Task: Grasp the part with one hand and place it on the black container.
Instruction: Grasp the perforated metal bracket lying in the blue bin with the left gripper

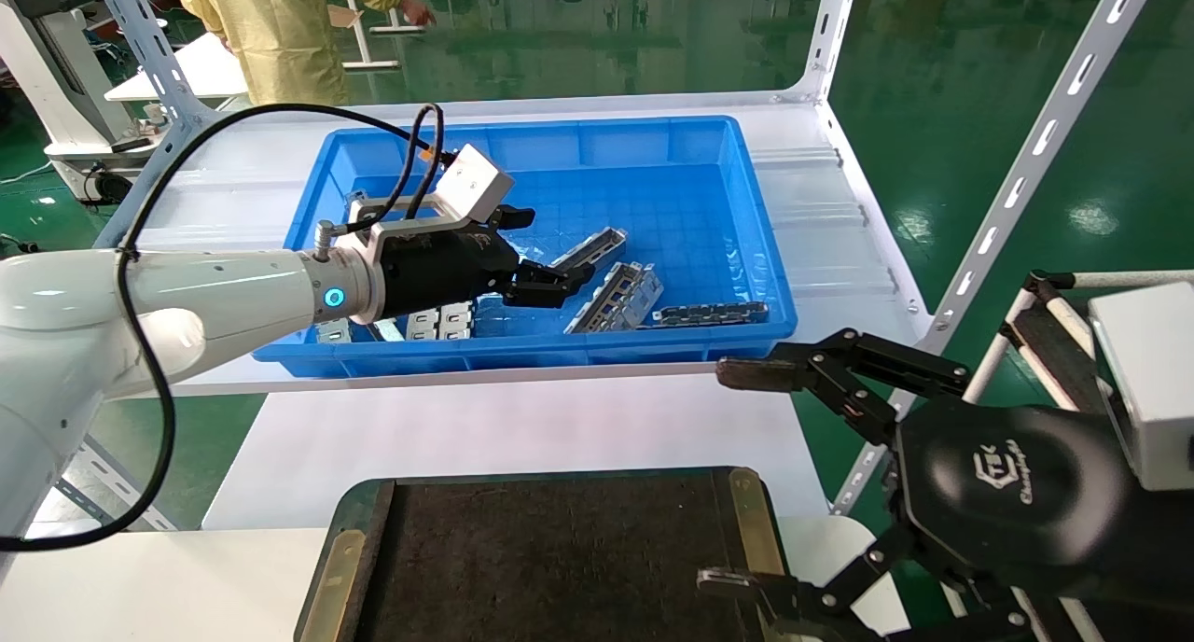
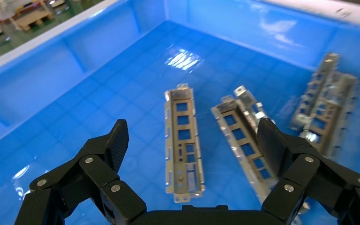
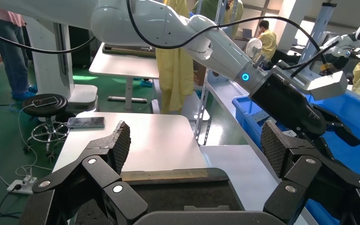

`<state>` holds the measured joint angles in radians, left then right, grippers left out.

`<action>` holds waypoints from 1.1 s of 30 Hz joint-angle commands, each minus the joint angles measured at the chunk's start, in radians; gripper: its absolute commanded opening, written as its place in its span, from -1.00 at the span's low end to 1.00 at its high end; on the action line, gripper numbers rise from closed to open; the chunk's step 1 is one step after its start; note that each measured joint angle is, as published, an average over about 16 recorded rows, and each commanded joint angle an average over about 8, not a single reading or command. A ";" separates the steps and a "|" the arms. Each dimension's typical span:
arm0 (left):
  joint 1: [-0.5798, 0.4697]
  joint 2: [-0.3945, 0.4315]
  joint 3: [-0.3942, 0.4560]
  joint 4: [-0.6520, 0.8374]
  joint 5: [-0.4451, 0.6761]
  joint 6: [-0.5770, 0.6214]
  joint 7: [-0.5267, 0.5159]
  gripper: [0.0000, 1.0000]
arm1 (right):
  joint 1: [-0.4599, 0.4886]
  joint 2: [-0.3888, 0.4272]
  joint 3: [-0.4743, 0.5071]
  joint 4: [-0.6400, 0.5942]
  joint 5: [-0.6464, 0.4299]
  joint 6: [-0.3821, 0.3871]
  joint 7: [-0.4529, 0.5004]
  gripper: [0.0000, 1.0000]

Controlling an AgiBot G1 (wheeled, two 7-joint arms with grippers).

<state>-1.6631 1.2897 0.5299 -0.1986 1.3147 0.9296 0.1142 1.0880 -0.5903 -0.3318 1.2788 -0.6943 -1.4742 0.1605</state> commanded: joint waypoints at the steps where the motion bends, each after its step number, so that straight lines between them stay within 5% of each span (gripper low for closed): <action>1: -0.013 0.024 0.001 0.045 0.005 -0.027 0.018 1.00 | 0.000 0.000 0.000 0.000 0.000 0.000 0.000 1.00; 13: -0.013 0.065 0.008 0.110 0.001 -0.122 0.054 1.00 | 0.000 0.000 0.000 0.000 0.000 0.000 0.000 1.00; 15: -0.007 0.067 0.010 0.107 -0.002 -0.132 0.051 0.83 | 0.000 0.000 0.000 0.000 0.000 0.000 0.000 1.00; 21: 0.007 0.070 0.022 0.091 -0.008 -0.151 0.033 -0.67 | 0.000 0.000 -0.001 0.000 0.000 0.000 0.000 -0.40; 23: 0.010 0.071 0.027 0.084 -0.011 -0.156 0.026 -1.00 | 0.000 0.000 -0.001 0.000 0.000 0.000 0.000 -0.90; 33: 0.027 0.071 0.056 0.059 -0.029 -0.174 0.001 -1.00 | 0.000 0.000 -0.001 0.000 0.001 0.000 0.000 -1.00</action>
<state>-1.6363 1.3608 0.5857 -0.1386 1.2856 0.7556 0.1160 1.0882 -0.5900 -0.3326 1.2788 -0.6937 -1.4738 0.1601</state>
